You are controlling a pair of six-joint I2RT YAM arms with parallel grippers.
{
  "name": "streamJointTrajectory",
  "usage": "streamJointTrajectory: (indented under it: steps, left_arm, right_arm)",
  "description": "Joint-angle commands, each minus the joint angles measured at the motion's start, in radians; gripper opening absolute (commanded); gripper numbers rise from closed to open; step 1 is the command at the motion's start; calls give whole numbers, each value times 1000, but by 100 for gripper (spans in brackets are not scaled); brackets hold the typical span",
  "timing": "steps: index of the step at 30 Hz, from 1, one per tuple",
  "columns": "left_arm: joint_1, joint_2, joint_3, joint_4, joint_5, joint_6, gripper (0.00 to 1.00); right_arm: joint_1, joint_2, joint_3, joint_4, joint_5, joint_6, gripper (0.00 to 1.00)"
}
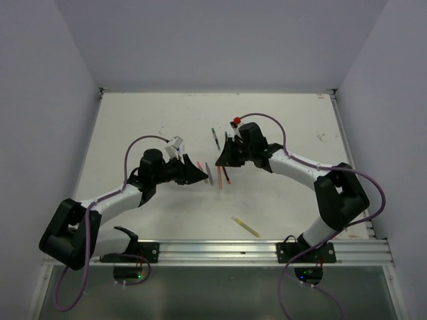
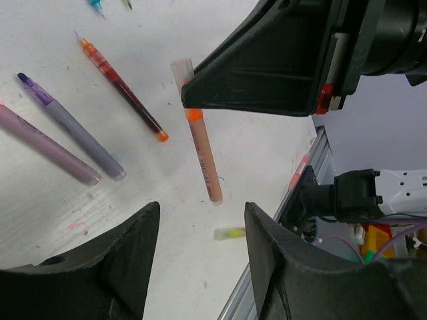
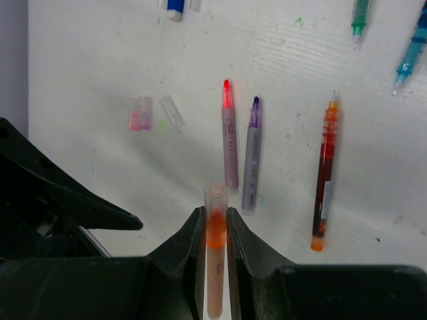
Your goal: Open the pen caps
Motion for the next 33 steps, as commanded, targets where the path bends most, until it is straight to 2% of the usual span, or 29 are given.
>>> streamJointTrajectory:
  steps: [1, 8, 15, 18, 20, 21, 24, 25, 28, 29, 31, 32, 33]
  left_arm:
    - [5, 34, -17, 187, 78, -19, 58]
    - [0, 117, -7, 270, 117, -57, 60]
    - [-18, 160, 15, 268, 121, -57, 57]
    - [-20, 179, 18, 261, 126, -54, 48]
    - [-21, 182, 16, 249, 123, -46, 35]
    - [-20, 182, 19, 235, 118, -40, 24]
    - [-20, 174, 38, 157, 83, -4, 9]
    - [-21, 163, 44, 126, 42, 9, 0]
    - [-33, 133, 88, -58, -76, 73, 0]
    - [-41, 102, 98, -143, -189, 90, 0]
    - [-64, 70, 108, -195, -275, 101, 0]
    - [-75, 32, 113, -257, -391, 99, 0]
    - [-89, 15, 124, -279, -447, 102, 0]
  right_arm:
    - [5, 4, 57, 104, -20, 105, 0]
    - [34, 33, 86, 144, -16, 151, 0]
    - [77, 64, 80, 222, -13, 209, 0]
    - [82, 71, 75, 264, -39, 237, 0]
    - [82, 71, 65, 288, -54, 255, 0]
    - [80, 71, 63, 294, -54, 258, 0]
    - [82, 76, 57, 316, -54, 277, 0]
    - [82, 79, 58, 321, -45, 280, 0]
    - [93, 87, 84, 278, 70, 228, 0]
    - [122, 94, 144, 162, 133, 196, 0]
    - [169, 108, 213, 44, 349, 110, 0]
    - [221, 120, 297, -72, 422, 87, 0]
    - [240, 161, 334, -119, 476, 70, 0]
